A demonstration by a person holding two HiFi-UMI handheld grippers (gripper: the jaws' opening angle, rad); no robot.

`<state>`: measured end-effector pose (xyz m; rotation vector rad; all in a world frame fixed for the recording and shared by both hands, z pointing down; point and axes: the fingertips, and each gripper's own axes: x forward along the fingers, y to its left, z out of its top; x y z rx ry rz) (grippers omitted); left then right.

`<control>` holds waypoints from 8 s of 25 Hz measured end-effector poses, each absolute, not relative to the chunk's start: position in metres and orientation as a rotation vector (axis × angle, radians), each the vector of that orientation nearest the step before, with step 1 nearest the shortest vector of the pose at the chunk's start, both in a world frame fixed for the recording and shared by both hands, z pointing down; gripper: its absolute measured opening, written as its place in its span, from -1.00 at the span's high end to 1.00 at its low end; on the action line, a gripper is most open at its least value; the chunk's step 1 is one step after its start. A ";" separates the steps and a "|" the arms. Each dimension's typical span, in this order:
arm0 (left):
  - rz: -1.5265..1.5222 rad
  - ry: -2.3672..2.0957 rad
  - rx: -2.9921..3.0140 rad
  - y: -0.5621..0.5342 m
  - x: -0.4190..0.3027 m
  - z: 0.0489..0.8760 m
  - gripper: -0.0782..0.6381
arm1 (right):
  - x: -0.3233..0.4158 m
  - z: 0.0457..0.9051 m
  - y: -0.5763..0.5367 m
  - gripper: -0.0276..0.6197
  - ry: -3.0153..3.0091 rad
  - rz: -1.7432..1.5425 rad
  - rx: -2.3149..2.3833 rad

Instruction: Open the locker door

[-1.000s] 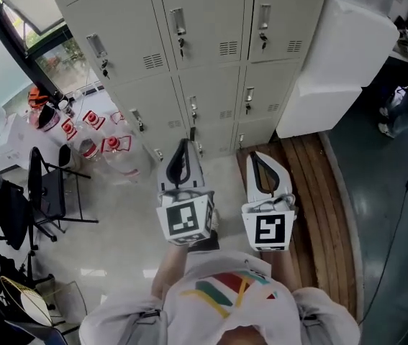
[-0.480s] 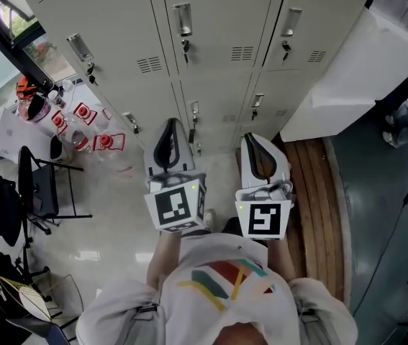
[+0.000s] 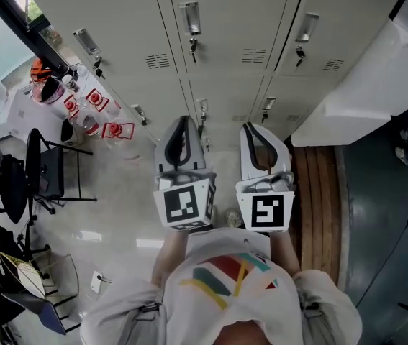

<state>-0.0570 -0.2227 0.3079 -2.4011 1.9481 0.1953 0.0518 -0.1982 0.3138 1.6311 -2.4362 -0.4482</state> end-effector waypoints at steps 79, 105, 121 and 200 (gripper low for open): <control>0.144 1.955 -2.374 -0.339 -0.113 0.337 0.72 | -0.029 0.329 -0.399 0.39 -2.740 0.388 1.653; 0.059 1.555 -2.837 -0.424 -0.055 0.335 0.38 | 0.004 0.320 -0.353 0.33 -2.621 0.074 1.647; 0.071 1.563 -2.820 -0.420 -0.056 0.332 0.41 | 0.017 0.331 -0.336 0.34 -2.574 0.046 1.656; 0.077 0.534 -3.070 -0.220 0.223 0.323 0.63 | 0.237 0.412 -0.135 0.34 -2.000 0.335 2.206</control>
